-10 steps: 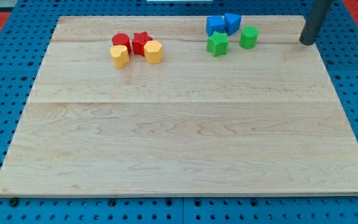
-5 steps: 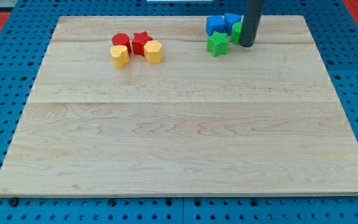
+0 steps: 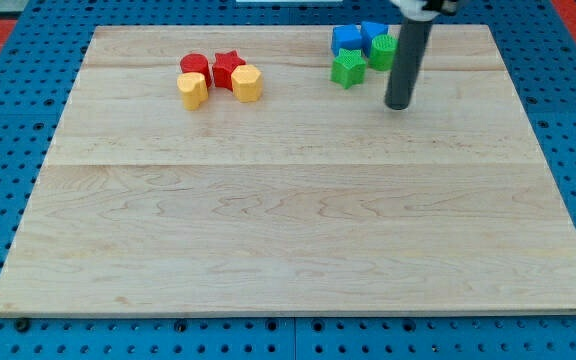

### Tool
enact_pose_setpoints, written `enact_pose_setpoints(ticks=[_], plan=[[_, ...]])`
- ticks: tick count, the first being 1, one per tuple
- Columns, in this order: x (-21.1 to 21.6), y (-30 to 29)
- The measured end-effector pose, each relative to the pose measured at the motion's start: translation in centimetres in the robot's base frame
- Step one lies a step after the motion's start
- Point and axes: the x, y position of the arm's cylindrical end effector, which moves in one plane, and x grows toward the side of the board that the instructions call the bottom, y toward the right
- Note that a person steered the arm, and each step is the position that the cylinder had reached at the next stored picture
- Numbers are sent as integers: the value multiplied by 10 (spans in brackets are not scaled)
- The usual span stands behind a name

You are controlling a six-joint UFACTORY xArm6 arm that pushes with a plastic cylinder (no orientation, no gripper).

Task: Slide the green blocks into the blue blocks

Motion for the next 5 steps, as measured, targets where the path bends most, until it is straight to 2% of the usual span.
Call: enact_pose_setpoints(ticks=[2,3,5], plan=[[-62,-46],[-67,-19],[-2,-16]])
